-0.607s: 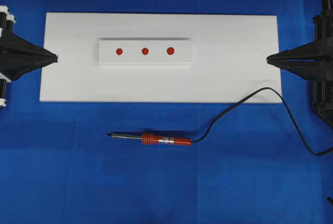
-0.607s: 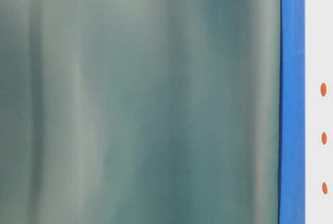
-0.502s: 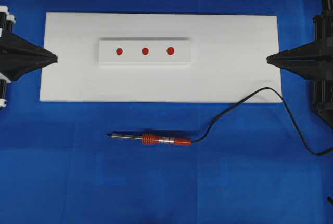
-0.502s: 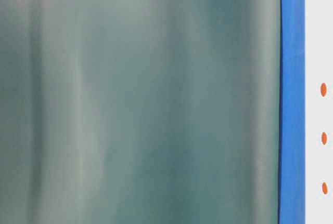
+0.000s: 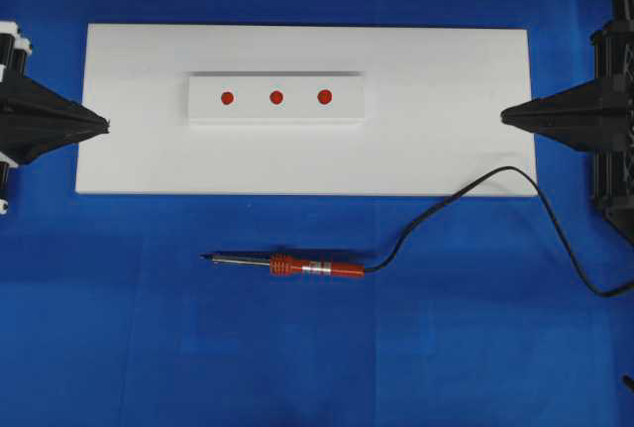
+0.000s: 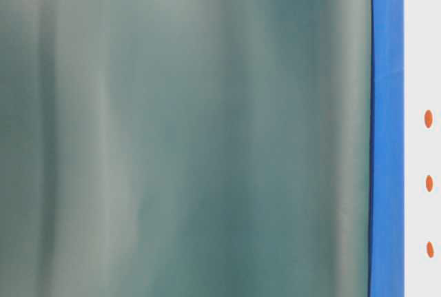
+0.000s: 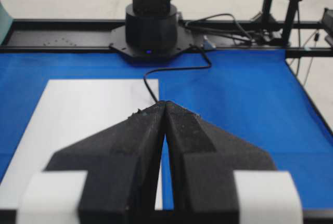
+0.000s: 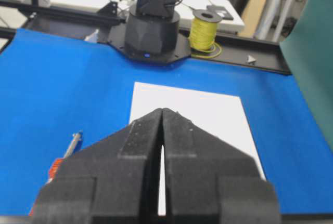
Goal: Touch the tip of the soldering iron to the mark.
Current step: 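Move the right gripper toward the red-handled soldering iron on the cloth, then lower the right gripper and close it around the soldering iron handle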
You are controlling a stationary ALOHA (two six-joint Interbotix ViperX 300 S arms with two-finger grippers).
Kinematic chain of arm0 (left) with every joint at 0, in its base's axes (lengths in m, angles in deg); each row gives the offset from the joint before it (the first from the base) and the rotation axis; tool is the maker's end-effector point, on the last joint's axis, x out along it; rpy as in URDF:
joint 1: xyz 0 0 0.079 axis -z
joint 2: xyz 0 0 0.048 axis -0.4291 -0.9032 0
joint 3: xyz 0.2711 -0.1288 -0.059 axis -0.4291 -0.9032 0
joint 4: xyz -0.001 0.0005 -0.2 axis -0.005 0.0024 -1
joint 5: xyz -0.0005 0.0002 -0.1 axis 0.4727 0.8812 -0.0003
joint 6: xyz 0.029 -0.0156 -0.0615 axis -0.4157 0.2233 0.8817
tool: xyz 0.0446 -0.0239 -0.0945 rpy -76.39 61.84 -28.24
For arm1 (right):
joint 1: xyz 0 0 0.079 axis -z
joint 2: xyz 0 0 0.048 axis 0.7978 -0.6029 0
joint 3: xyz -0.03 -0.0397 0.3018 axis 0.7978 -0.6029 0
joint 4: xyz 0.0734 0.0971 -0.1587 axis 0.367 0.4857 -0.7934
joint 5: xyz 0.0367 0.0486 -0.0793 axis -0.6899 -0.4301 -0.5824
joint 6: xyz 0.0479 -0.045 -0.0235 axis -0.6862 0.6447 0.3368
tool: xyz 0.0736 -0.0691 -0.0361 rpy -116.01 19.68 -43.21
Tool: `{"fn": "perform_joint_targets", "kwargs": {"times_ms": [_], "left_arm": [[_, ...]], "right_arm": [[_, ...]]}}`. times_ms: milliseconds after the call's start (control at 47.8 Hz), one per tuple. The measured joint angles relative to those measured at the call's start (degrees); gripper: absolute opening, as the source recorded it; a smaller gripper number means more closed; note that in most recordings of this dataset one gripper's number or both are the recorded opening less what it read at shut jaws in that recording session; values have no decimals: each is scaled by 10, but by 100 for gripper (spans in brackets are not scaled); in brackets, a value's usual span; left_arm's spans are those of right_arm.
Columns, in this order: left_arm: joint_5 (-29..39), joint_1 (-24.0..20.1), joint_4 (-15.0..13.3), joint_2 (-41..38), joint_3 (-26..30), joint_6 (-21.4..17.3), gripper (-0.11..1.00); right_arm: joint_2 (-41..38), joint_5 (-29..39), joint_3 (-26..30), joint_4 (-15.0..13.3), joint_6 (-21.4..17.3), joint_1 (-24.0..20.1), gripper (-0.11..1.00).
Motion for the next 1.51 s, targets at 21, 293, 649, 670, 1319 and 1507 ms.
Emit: {"fn": "perform_joint_targets", "kwargs": {"times_ms": [21,293,649,670,1319,1507], "left_arm": [[0,-1,0,-1,-1,0,2],[0,0,-1,-2,-1,0,2],[0,-1,-1,-2,0,0,2],[1,-1,-1,-2,0,0,2],[0,-1,-1,-3,-2,0,2],[0,-1,0,-3,-2,0,2]], "right_arm": [[-2,1,1,0,1,-1,-6],[-26,1,18,0,0,-22,36],[-50,-4,25,10,-8,-29,93],[-54,-5,26,11,-11,-29,93],[-330,42,192,15,-89,-65,94],[-421,111,260,16,-104,-76,94]]}}
